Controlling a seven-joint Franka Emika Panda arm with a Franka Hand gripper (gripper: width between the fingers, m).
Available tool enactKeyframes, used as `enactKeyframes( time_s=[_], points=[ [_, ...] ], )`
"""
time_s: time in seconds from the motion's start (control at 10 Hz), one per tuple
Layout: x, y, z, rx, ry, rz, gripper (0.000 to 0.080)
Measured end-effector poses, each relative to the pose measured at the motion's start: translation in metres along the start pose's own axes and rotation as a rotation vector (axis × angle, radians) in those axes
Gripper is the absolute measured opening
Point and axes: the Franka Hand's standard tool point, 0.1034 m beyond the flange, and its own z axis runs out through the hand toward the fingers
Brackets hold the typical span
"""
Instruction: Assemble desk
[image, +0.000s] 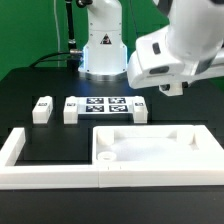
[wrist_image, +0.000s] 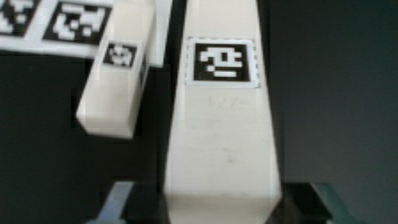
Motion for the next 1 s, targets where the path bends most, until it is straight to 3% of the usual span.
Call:
enactKeyframes(
  time_s=[0.1, 0.3, 0.4, 0.7, 0.8, 1.0],
  points=[
    [-0.001, -0.002, -0.008, -0.007, 0.055, -0.016, 0.0285],
    [-0.005, -0.005, -0.082, -0.017, 0.188, -0.101, 0.0285],
    [-0.003, -0.007, -0.096, -0.022, 0.253, -0.105, 0.0285],
    [0.010, -0.005, -0.104, -0.033, 0.520, -0.098, 0.0285],
    [0.012, 0.001, -0.106, -0.043, 0.553, -0.126, 0.0285],
    [0.025, 0.005, -0.155, -0.059, 0.709, -0.158, 0.0285]
  ],
)
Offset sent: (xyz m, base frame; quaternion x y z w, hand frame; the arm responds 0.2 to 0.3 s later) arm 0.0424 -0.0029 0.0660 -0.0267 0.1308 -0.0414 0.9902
